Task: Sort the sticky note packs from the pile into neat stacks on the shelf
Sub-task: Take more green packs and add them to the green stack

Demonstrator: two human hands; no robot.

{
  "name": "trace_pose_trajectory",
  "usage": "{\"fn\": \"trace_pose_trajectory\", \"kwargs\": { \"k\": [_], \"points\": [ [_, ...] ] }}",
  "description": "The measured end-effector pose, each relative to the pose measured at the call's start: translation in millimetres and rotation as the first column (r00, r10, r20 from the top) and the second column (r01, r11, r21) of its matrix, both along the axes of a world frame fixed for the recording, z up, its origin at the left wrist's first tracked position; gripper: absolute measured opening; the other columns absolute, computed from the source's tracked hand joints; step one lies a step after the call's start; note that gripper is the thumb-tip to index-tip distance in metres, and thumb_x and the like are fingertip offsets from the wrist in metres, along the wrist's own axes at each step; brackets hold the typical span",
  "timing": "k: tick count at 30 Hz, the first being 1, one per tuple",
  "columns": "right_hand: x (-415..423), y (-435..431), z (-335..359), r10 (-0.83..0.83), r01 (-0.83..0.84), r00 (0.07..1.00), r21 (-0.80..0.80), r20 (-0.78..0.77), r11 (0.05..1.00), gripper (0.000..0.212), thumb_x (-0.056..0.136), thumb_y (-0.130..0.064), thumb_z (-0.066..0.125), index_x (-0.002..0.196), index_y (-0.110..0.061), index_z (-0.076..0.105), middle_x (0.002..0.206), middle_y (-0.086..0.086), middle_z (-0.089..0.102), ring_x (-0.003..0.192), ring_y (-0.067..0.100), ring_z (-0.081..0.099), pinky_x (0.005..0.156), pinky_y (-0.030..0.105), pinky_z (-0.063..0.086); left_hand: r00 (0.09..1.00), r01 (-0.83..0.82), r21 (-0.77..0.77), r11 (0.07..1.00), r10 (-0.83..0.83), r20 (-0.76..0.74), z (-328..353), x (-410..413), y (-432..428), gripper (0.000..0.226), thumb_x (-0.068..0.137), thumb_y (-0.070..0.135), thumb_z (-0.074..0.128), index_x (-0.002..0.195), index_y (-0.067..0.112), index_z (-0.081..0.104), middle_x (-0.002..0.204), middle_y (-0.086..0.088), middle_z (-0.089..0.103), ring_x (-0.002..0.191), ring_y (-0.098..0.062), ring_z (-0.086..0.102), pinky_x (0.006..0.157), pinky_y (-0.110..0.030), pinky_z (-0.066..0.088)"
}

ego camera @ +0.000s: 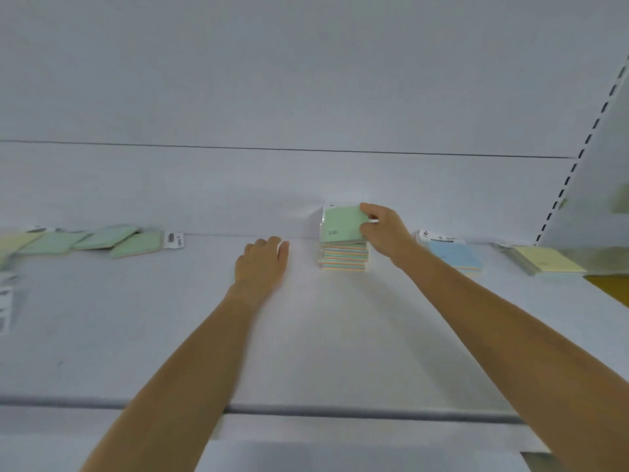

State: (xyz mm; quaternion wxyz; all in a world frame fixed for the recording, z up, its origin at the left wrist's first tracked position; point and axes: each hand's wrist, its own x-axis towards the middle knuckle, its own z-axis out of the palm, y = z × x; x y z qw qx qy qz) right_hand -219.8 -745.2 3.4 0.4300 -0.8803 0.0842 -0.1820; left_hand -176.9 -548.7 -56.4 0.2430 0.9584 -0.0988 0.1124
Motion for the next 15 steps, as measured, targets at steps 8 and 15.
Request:
{"fn": "trace_pose_trajectory", "kwargs": {
  "k": [8,15],
  "points": [
    [12,5,-16,-0.129,0.063,0.983,-0.425,-0.128,0.903,0.018,0.087,-0.012,0.035,0.083,-0.007,0.051,0.094,0.017,0.041,0.091,0.03,0.038,0.074,0.031,0.03,0.996,0.063,0.092,0.994,-0.068,0.052,2,-1,-4,0.042,0.098,0.036,0.029,0.132,0.017,0.044,0.132,-0.011,0.051,0.124,-0.03,0.043,0.097,-0.041,0.04],
    [-7,-25,-19,-0.166,0.116,0.986,-0.623,-0.022,0.774,0.04,0.095,-0.019,0.033,0.133,-0.01,0.039,0.133,0.016,0.042,0.121,0.034,0.038,0.098,0.041,0.034,0.996,0.069,0.141,0.988,-0.075,0.044,4,-3,-3,0.042,0.098,0.036,0.029,0.131,0.015,0.045,0.131,-0.012,0.051,0.123,-0.03,0.043,0.096,-0.042,0.04]
  ]
}}
